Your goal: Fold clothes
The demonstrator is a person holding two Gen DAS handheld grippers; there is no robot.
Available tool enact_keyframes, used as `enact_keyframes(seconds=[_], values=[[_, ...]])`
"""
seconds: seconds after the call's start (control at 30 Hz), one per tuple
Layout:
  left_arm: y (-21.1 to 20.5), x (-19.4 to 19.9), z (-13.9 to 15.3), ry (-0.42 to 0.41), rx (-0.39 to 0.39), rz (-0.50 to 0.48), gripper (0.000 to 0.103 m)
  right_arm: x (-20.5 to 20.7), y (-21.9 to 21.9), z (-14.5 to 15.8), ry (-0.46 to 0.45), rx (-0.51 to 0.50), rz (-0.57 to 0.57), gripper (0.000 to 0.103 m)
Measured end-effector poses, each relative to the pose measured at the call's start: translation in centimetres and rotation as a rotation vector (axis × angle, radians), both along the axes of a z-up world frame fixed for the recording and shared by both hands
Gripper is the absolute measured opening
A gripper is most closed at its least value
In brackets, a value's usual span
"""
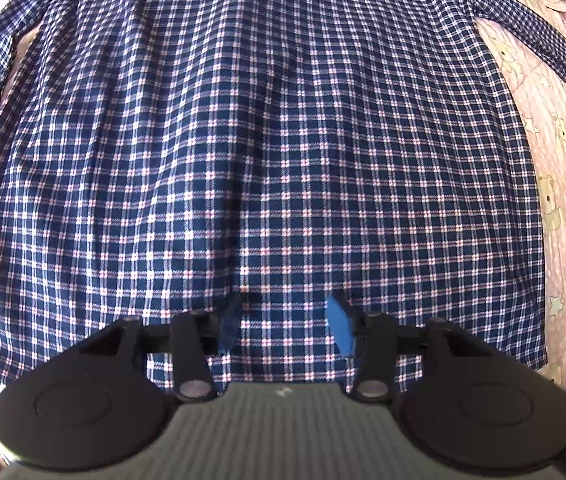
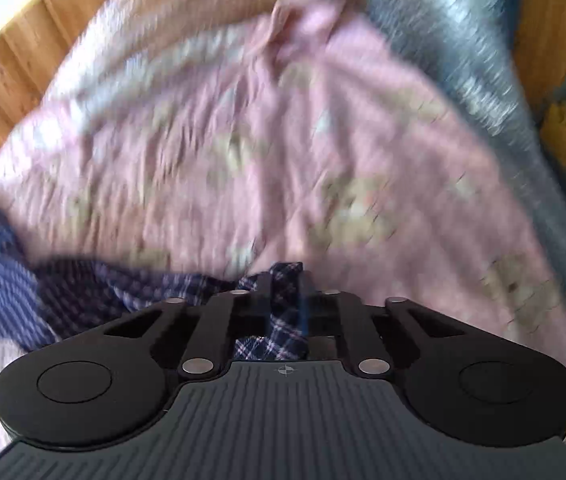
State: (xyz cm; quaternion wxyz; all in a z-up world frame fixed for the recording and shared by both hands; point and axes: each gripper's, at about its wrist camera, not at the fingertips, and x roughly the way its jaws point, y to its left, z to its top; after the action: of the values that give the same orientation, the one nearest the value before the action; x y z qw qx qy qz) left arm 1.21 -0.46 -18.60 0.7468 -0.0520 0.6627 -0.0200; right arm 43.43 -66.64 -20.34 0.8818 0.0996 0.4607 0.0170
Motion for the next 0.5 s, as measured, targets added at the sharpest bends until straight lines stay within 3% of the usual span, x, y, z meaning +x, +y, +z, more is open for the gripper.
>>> enact_keyframes(seconds=[0.07, 0.13, 0.27, 0.33, 0.4, 0.47, 0.5], values=[[0.5, -0.5, 0.0, 0.001, -0.014, 0.014, 0.047, -1.8, -0.8, 0.9, -0.028, 0.006, -0.075, 0.006], [1.1, -1.0, 0.1, -0.008, -0.029, 0.03, 0.048, -3.6, -0.4, 0.5, -0.003, -0.049, -0.09, 0.005], [1.6, -1.7, 0.4, -0.019, -0.038, 0.035, 0.048, -5.5, 2.0, -0.8, 0.052, -0.211, -0.106, 0.007], [1.8, -1.7, 0.7, -0.018, -0.036, 0.035, 0.045, -5.8, 2.8, -0.1, 0.04, -0.334, -0.173, 0.008], [2.3, -1.7, 1.8, -0.039, -0.036, 0.057, 0.041, -6.2, 3.6, 1.6, -0.021, -0.414, -0.237, 0.022], [3.5, -1.6, 4.0, -0.137, -0.052, 0.097, 0.042, -6.9, 5.9, 4.2, -0.163, -0.412, -0.178, 0.028], [4.3, -1.5, 4.7, -0.17, -0.05, 0.12, 0.042, -6.9, 7.4, 4.7, -0.188, -0.378, -0.093, 0.034]])
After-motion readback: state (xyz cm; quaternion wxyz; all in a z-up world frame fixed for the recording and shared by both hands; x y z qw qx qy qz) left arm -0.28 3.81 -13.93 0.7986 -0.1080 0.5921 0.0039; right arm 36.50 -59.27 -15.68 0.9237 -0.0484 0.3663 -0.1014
